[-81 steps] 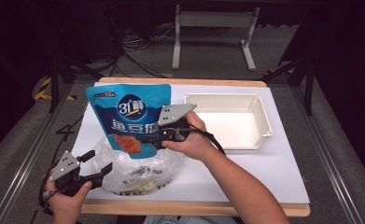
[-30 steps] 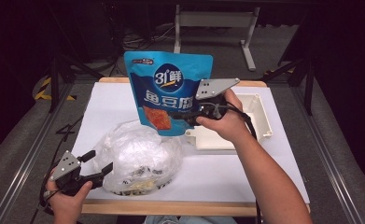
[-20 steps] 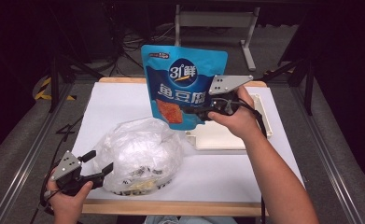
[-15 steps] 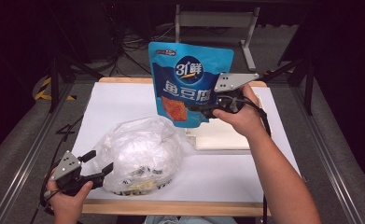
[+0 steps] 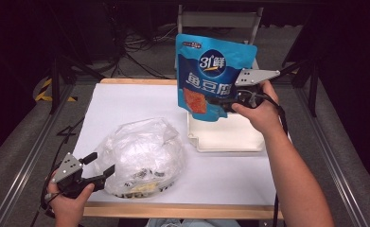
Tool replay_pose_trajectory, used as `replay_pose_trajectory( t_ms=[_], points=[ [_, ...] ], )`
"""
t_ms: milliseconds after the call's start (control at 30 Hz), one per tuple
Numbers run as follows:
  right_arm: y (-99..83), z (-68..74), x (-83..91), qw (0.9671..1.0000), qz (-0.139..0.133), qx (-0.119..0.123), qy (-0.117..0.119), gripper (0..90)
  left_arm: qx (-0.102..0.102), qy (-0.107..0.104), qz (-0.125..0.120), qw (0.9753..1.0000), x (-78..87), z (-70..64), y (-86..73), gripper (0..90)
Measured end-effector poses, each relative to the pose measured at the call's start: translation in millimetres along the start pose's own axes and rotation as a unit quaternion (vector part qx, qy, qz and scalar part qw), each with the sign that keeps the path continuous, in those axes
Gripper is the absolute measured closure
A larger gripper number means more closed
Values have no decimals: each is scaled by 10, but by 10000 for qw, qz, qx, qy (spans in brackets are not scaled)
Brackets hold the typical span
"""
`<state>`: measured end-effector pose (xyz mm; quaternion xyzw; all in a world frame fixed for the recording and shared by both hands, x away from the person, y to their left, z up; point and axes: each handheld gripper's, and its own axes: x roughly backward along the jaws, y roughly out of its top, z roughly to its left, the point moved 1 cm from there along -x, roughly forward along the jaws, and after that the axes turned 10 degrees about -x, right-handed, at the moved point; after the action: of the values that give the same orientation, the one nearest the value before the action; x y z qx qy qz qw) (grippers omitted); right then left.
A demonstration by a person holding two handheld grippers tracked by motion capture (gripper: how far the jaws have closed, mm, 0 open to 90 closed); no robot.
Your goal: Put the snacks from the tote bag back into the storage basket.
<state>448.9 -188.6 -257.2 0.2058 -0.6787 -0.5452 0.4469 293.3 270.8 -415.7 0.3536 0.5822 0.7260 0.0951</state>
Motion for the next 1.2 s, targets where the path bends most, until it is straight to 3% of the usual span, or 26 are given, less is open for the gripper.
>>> replay_pose_trajectory(
  t_ms=[500, 700, 900, 1100, 1200],
  points=[
    [-148, -404, 104, 9989, 101, -270, -376, 536, 0, -9, 14, 10000, -8, -3, -1, 214],
    [-316, -525, 42, 9980, 112, -394, -477, 537, -11, -7, 6, 10000, -3, -2, 0, 213],
    [-545, -679, -28, 9959, 163, -664, -592, 537, 19, 4, 1, 10000, -6, 2, -3, 212],
    [-683, -736, -74, 9940, 275, -704, -790, 537, 5, 0, 11, 10000, -2, 3, -1, 210],
    [-768, -756, -96, 9937, 326, -751, -761, 537, -2, 5, 18, 10000, -3, 4, -3, 210]
  ],
)
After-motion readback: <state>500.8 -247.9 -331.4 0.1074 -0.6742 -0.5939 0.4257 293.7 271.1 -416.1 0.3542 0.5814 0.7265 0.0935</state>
